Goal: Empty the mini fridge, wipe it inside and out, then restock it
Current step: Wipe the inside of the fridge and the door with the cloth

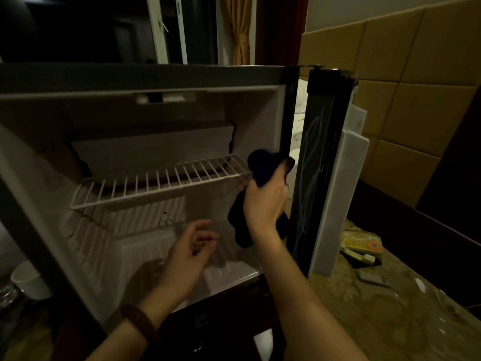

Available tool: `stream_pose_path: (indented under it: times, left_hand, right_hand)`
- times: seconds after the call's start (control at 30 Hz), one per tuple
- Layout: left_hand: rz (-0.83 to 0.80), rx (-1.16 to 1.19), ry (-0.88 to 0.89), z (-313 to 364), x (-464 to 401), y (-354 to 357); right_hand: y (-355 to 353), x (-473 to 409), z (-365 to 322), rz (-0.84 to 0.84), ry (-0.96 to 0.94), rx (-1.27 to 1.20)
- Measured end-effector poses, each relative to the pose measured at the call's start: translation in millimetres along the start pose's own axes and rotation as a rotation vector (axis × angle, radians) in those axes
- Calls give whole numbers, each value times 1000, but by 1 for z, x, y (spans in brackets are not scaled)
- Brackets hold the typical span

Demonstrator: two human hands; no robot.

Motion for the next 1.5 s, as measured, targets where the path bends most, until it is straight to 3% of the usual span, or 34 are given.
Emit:
stream_pose_path:
  times: [0.3, 0.53, 0.8, 0.97, 1.23, 1.4, 1.5]
  left_hand:
    - [22, 42, 14, 29, -8, 3]
    - [7, 130, 91, 75, -20, 2]
    - [61, 7, 228, 108, -32, 3]
    - [84, 45, 269, 133, -43, -10]
    - [71, 44, 275, 131, -34, -22]
    - [67, 51, 245, 135, -32, -28]
    - [50, 63, 266, 144, -28, -18]
  right_hand:
    - [-8, 28, 38, -76, 126, 179]
    - [-14, -48, -77, -45, -55, -6]
    - [-24, -23, -56, -80, -50, 127]
    - [-26, -54, -118, -56, -279, 143]
    - [-20, -64, -107, -54, -11, 7]
    - [-28, -49, -104, -35, -177, 163]
    - [-25, -38, -76, -69, 18, 129]
Point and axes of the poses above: each hand's wrist, its own x-axis away from the middle knuckle, its own y-axis out of the palm, z = x × y, the point moved 6 cm from there along -x, towards the middle knuckle, and after that the axes turned 9 degrees about z, right-handed, at the moved point
